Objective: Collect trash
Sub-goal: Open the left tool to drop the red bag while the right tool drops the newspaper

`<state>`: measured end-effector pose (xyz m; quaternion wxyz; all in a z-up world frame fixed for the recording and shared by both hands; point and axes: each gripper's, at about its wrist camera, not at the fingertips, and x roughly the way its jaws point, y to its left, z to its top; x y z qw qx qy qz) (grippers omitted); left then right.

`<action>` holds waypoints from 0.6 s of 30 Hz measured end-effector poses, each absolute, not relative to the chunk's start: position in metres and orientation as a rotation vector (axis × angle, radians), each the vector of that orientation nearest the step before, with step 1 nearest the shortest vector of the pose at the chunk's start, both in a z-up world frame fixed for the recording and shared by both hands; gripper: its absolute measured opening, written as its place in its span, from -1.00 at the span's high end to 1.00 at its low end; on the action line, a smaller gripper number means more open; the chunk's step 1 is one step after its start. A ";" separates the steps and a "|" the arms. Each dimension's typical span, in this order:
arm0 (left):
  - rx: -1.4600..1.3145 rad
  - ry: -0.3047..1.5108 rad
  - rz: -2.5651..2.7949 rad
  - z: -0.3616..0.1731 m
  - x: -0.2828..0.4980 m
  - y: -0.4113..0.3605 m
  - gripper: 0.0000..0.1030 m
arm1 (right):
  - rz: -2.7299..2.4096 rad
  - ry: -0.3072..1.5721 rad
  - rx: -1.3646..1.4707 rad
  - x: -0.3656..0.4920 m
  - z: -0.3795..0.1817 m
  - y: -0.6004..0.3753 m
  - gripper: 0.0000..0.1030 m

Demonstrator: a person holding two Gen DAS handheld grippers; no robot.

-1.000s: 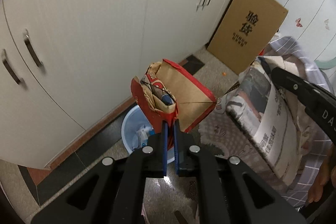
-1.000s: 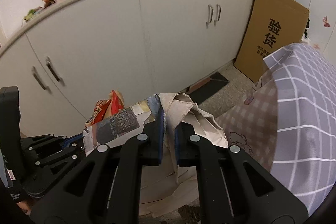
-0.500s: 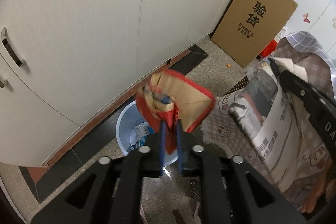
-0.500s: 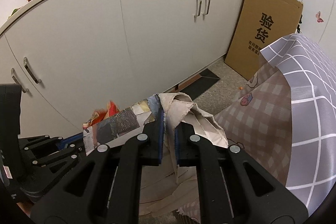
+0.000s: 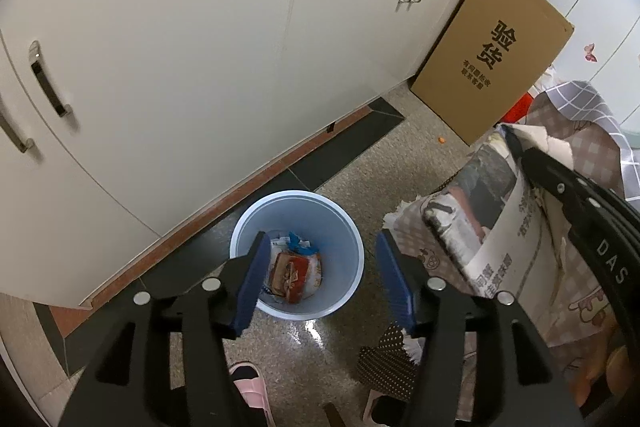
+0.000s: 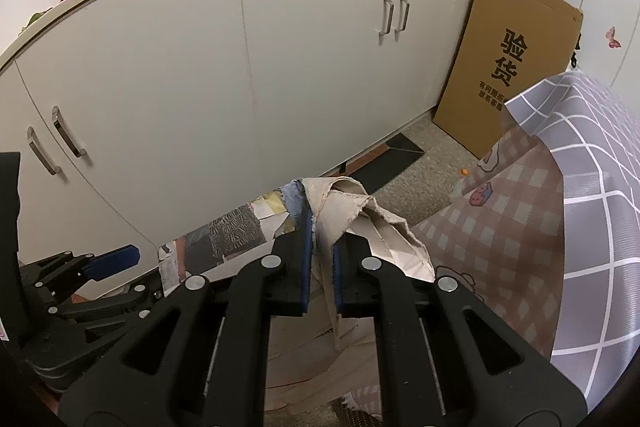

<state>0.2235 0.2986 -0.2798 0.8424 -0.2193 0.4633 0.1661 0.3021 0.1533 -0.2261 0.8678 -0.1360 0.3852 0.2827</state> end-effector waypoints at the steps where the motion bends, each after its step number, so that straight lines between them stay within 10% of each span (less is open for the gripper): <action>1: -0.466 0.977 0.354 -0.279 0.221 0.300 -0.06 | 0.595 0.805 -0.286 0.301 -0.225 0.155 0.83; 18: -0.538 0.971 0.483 -0.289 0.192 0.335 -0.32 | 0.684 0.852 -0.307 0.284 -0.247 0.198 0.82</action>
